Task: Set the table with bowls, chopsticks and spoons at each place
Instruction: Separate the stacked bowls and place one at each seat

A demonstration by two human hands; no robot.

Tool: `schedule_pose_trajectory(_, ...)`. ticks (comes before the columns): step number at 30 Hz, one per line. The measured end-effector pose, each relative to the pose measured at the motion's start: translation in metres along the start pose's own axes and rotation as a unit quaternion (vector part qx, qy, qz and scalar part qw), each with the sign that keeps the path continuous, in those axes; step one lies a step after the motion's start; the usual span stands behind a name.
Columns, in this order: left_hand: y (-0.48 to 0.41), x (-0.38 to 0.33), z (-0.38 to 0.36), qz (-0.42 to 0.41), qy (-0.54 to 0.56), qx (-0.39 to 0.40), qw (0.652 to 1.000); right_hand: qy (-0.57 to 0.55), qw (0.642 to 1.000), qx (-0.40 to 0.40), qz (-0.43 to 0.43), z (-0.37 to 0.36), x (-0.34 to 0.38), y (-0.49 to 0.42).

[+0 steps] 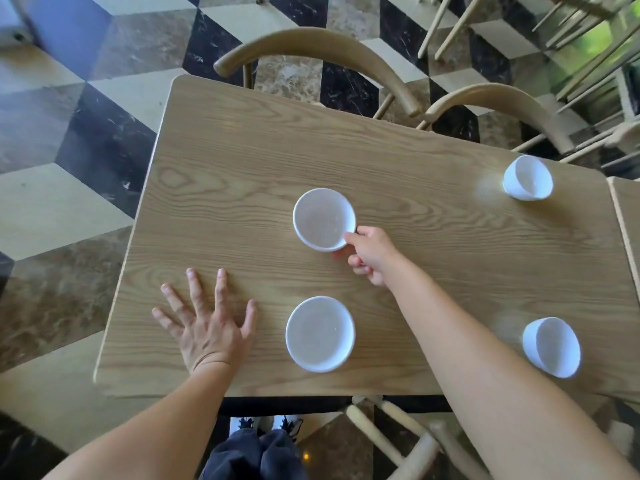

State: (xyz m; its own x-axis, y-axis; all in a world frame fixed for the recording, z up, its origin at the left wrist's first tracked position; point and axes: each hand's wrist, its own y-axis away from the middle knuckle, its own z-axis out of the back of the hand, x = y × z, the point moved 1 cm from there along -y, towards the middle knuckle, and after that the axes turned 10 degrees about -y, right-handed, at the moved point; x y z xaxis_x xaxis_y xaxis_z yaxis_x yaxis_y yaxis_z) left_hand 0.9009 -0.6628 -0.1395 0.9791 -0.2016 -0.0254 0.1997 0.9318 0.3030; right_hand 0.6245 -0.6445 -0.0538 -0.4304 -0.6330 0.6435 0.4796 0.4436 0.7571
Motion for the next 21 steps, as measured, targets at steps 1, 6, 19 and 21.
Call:
schedule_pose_trajectory(1, 0.000, 0.000, -0.001, 0.001, 0.002, -0.002, 1.000, -0.007, 1.000, -0.002, 0.000, -0.003, 0.009, -0.010)
schedule_pose_trajectory(6, -0.001, 0.001, -0.003, 0.002, 0.004, -0.011, 1.000, -0.049, 0.999, -0.014, 0.000, -0.020, 0.053, -0.061)
schedule_pose_trajectory(19, -0.003, 0.001, -0.009, 0.008, -0.011, -0.028, 1.000, -0.159, 0.986, -0.053, -0.022, -0.047, 0.127, -0.114)
schedule_pose_trajectory(21, -0.004, 0.001, -0.008, 0.008, -0.011, -0.031, 0.999, -0.165, 0.984, -0.056, -0.024, -0.047, 0.127, -0.114)
